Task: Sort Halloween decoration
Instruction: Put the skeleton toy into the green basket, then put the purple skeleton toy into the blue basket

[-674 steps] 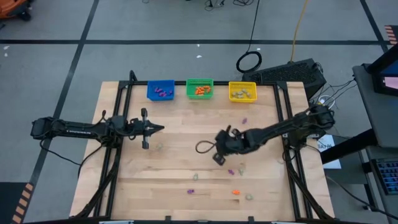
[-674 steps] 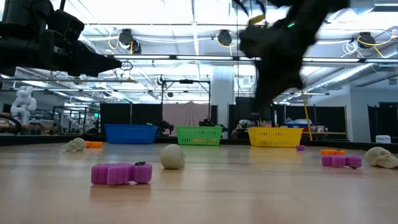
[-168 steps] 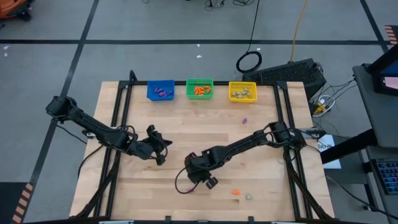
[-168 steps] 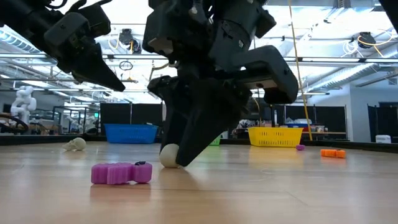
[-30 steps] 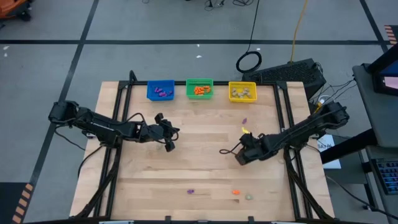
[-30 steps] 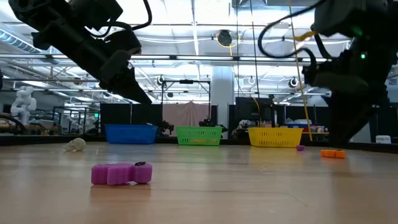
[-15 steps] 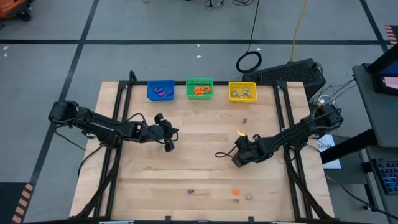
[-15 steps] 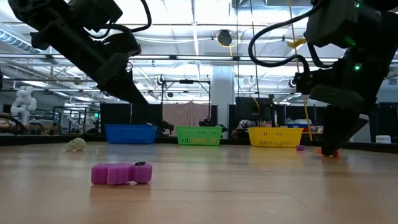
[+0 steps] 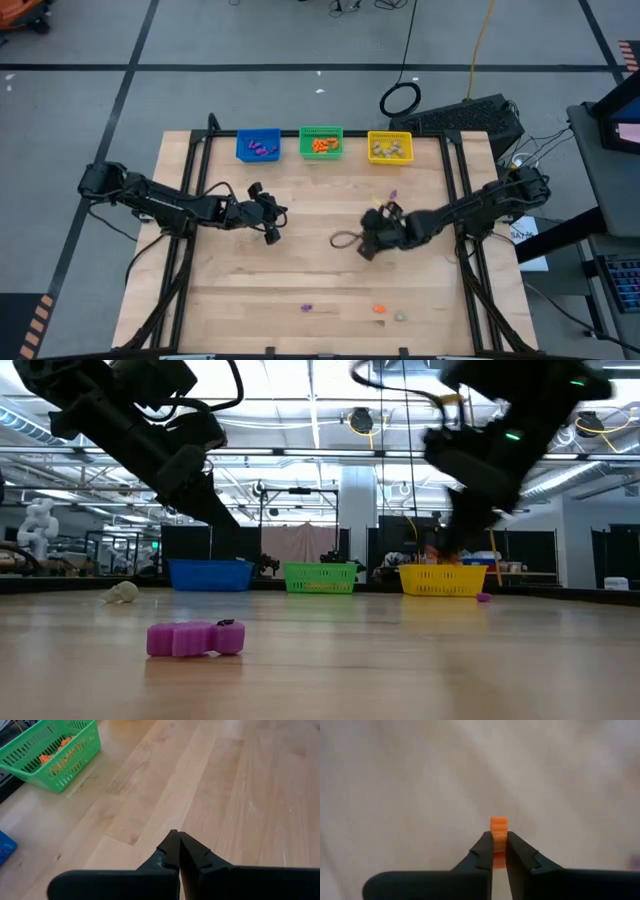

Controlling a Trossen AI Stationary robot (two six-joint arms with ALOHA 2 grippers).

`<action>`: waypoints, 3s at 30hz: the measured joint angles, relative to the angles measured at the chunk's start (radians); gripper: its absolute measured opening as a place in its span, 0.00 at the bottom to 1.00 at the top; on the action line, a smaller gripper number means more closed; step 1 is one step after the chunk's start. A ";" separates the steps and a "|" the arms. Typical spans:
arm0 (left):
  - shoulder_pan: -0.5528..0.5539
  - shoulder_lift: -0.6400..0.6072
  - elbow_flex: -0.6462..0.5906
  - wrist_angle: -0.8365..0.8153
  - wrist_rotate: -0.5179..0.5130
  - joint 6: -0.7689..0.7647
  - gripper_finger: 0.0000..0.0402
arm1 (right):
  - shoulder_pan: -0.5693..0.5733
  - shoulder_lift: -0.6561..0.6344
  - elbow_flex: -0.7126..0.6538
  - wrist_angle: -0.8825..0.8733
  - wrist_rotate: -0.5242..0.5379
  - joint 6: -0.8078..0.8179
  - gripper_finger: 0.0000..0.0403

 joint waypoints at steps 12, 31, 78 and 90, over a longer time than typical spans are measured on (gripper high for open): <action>0.000 0.000 0.000 0.000 0.002 -0.002 0.00 | -0.495 0.104 0.312 0.148 -0.093 -0.576 0.02; 0.000 0.000 0.000 -0.008 0.031 -0.003 0.00 | -0.815 0.648 0.904 -0.065 -0.444 -0.776 0.02; -0.248 0.162 0.102 -0.005 0.216 0.035 0.00 | -0.278 -0.056 -0.252 0.918 -0.131 -0.621 0.00; -0.429 0.419 0.321 -0.037 0.235 -0.145 0.04 | -0.130 -0.067 -0.270 0.918 -0.060 -0.623 0.00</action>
